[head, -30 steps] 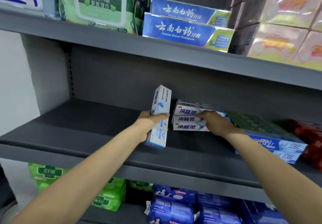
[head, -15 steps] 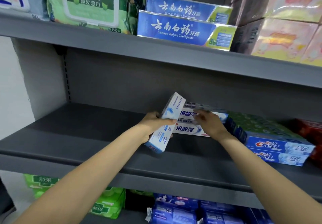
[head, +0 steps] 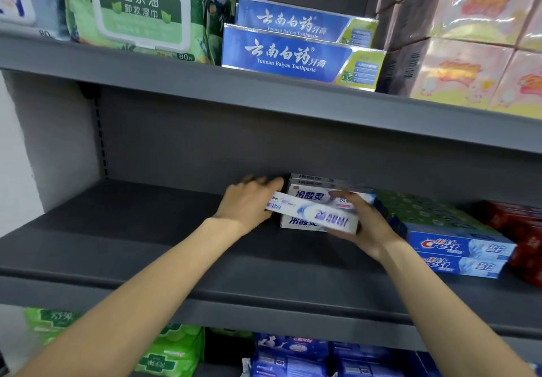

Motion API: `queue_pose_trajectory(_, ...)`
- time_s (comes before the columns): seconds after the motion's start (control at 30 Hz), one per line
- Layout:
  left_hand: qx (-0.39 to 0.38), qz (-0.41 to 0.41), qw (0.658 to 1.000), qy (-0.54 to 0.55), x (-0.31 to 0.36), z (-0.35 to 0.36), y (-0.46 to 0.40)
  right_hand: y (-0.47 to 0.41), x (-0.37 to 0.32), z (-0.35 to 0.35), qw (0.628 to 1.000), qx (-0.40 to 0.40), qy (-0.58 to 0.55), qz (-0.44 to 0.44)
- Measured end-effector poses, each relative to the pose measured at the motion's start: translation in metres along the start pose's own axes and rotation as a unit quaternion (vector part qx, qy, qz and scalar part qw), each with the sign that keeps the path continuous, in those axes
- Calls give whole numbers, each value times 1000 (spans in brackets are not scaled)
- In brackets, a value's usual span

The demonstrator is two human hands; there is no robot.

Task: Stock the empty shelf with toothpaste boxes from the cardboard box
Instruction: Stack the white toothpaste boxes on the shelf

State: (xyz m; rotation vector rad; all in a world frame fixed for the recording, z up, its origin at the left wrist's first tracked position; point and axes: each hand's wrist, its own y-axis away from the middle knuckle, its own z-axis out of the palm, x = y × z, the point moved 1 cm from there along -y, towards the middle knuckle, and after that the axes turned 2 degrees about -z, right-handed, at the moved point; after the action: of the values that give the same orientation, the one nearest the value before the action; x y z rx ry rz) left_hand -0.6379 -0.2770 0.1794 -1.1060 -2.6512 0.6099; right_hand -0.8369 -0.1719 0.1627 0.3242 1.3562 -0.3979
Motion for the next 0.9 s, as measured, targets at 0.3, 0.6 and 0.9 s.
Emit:
queue_pose_trajectory(0.3,-107,-161,803,563,-4,17,-3,-6,-1,-9,992,90,-2,-90)
queue_pose_trajectory(0.6,-20,-165,704,691,2,27,-15,-15,-8,-18,972,151,122,-131)
queue_pose_trajectory(0.9,-49,-220,618,753,35,28,-20,14,3,17,986,-40,164,-4)
